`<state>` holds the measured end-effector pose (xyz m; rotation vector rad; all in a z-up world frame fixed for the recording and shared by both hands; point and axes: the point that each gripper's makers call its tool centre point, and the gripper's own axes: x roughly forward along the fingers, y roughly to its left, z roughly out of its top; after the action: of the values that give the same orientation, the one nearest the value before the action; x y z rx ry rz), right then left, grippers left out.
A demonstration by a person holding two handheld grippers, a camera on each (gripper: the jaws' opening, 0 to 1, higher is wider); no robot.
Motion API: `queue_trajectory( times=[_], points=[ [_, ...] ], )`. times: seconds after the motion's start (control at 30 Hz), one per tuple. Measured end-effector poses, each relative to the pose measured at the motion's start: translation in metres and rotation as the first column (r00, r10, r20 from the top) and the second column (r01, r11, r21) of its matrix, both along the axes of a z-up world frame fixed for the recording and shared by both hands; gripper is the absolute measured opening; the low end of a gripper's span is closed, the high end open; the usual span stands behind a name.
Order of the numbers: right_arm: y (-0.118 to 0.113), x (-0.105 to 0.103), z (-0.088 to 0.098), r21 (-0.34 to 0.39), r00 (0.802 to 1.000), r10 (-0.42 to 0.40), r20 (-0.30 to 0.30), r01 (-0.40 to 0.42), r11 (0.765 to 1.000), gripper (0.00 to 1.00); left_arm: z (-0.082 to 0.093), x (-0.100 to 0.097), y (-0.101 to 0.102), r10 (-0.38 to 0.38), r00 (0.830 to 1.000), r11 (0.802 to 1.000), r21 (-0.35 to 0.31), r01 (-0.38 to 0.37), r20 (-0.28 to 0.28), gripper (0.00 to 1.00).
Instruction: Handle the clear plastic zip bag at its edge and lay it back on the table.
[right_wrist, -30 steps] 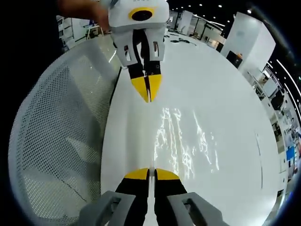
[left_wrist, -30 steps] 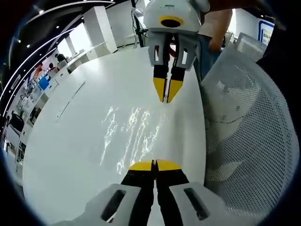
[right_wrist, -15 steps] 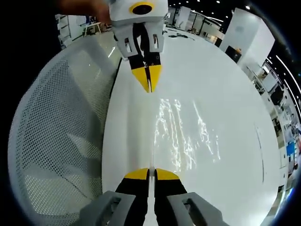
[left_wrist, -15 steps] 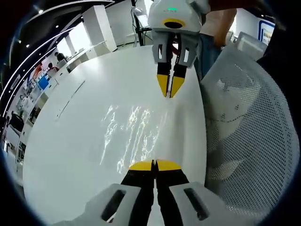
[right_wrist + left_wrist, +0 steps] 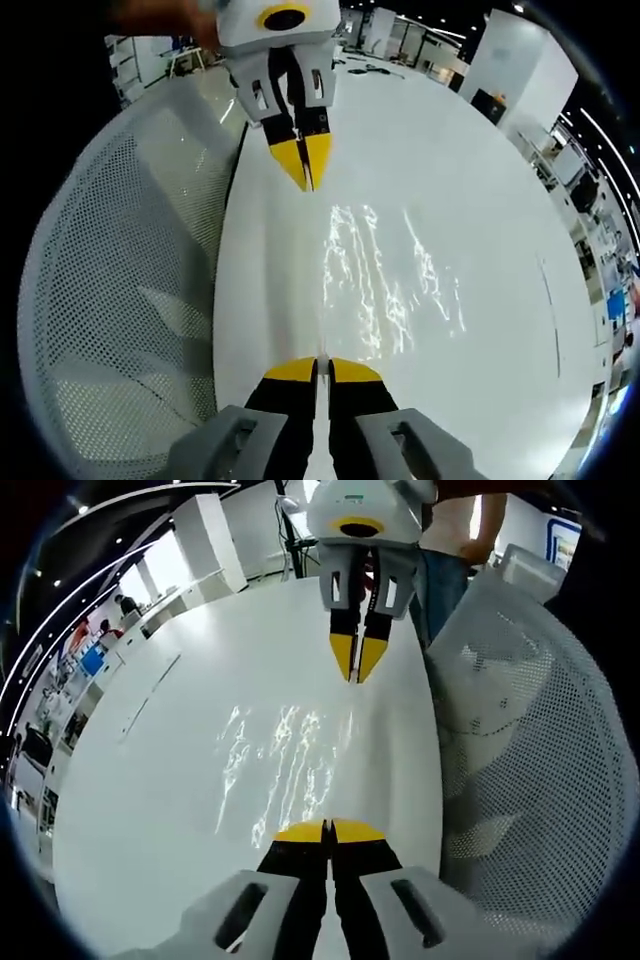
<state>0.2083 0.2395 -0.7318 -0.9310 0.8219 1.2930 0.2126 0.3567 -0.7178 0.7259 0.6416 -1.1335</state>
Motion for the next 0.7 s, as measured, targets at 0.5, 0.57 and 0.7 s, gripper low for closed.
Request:
queue_trajectory(
  times=[0.5, 0.57, 0.7],
  points=[
    [-0.0016, -0.0027, 0.0003, -0.008, 0.999, 0.018, 0.032, -0.018, 1.000, 0.00, -0.0004, -0.0035, -0.0024, -0.044, 0.998, 0.999, 0.016, 0.043, 0.047, 0.00],
    [-0.0020, -0.0028, 0.0001, -0.006, 0.999, 0.020, 0.033, -0.020, 1.000, 0.00, -0.0009, -0.0032, -0.0023, -0.048, 0.998, 0.999, 0.018, 0.047, 0.050, 0.00],
    [0.0018, -0.0026, 0.0031, 0.016, 0.998, 0.029, 0.048, -0.030, 0.999, 0.01, -0.0036, -0.0045, -0.0024, -0.064, 0.997, 0.998, 0.028, 0.063, 0.049, 0.00]
  ],
)
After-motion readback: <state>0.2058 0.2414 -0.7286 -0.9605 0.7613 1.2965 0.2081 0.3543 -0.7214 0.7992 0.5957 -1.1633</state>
